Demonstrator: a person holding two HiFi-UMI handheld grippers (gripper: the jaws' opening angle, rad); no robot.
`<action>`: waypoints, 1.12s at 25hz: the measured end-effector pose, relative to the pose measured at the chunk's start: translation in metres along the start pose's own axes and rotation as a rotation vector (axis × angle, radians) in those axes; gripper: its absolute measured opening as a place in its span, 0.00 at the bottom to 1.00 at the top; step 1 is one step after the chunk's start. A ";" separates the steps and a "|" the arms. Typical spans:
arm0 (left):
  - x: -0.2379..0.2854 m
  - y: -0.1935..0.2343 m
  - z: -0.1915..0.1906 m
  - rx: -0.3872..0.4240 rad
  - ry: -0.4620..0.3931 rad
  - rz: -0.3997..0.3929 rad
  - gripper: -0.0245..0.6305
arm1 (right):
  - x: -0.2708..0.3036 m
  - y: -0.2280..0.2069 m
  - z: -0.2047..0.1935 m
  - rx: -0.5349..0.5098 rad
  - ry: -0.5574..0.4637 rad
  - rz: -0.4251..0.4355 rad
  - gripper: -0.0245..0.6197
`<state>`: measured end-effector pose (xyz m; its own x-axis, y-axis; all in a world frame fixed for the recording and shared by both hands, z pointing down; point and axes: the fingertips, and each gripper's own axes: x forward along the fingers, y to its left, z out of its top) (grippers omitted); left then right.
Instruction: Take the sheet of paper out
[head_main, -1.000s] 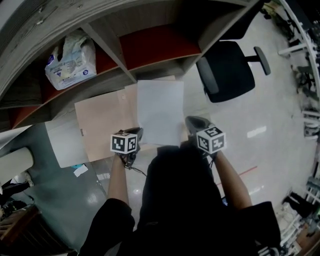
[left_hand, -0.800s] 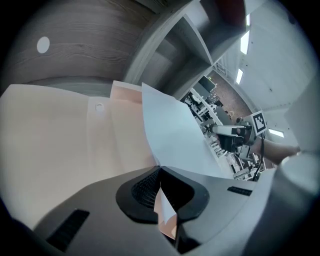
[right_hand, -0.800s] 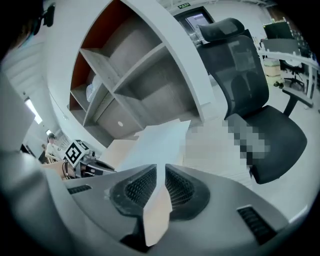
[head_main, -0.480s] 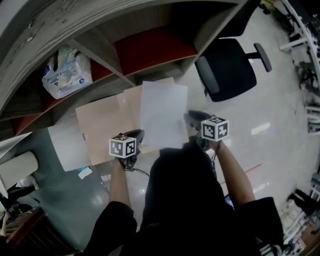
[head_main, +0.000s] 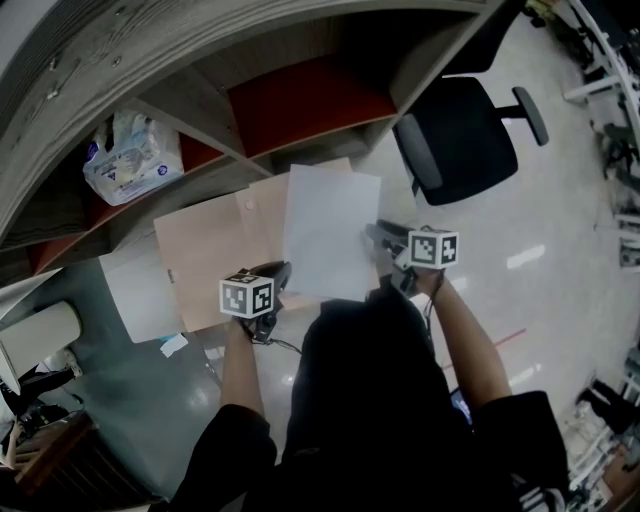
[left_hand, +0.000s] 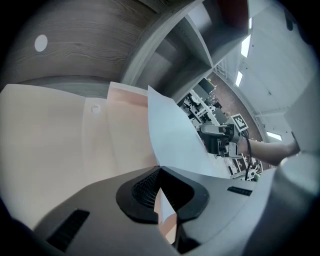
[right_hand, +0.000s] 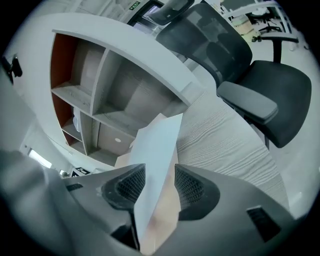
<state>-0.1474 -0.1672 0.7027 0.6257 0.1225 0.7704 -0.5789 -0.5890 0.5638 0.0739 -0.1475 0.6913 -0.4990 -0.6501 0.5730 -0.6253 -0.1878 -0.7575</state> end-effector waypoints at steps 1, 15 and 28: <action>0.000 0.000 0.001 -0.001 -0.001 -0.002 0.11 | 0.001 0.000 0.001 0.012 -0.004 0.011 0.34; -0.003 0.000 0.007 -0.008 -0.019 -0.019 0.11 | 0.014 -0.005 0.008 0.124 -0.023 0.044 0.17; -0.012 0.000 0.007 -0.014 -0.050 -0.025 0.11 | 0.011 0.014 0.014 0.010 -0.028 0.034 0.07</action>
<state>-0.1507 -0.1744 0.6910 0.6652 0.0974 0.7403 -0.5693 -0.5753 0.5873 0.0675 -0.1674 0.6825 -0.5031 -0.6765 0.5378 -0.6017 -0.1726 -0.7799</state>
